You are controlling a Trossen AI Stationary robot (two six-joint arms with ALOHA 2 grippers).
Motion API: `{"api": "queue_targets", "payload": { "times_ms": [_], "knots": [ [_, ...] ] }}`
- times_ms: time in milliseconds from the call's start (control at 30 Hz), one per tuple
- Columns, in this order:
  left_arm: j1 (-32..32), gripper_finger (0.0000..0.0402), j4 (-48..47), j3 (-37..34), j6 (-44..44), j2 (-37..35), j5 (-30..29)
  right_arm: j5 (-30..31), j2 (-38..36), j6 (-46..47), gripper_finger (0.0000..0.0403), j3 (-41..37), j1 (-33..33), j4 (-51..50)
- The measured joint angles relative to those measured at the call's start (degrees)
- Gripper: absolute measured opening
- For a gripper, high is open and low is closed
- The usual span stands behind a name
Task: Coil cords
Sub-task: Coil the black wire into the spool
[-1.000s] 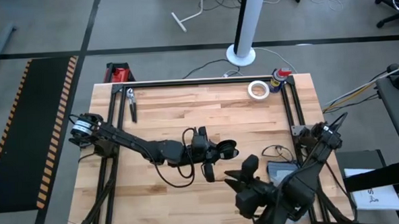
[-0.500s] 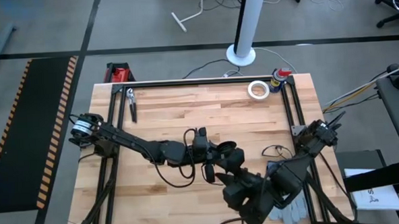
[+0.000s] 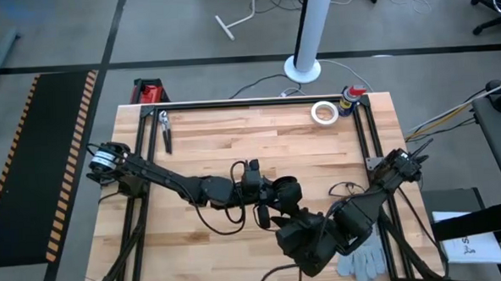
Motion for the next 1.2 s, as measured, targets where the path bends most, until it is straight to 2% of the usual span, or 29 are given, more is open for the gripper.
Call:
{"api": "queue_targets", "payload": {
  "times_ms": [233,400,700,1000,1200],
  "knots": [
    [-0.07,0.0,0.47,0.0,0.13,0.0,0.21,-1.26,0.0,1.36,0.018,-0.02,0.33,-1.64],
    [-0.07,0.0,0.4,0.0,0.14,-0.02,0.22,4.62,-0.12,-1.5,0.017,0.83,2.09,-0.33],
    [-0.07,0.0,-1.89,0.0,-0.47,-0.02,0.25,5.51,-0.31,-8.17,0.0175,0.85,1.86,2.85],
    [-0.28,0.0,-2.69,0.02,-0.47,-0.02,0.25,6.8,-0.33,-9.69,0.0181,0.85,0.61,2.75],
    [-0.45,0.0,-1.42,0.02,-0.47,-0.02,0.22,6.3,-0.33,-8.79,0.0152,0.68,-0.81,2.24]
  ]
}}
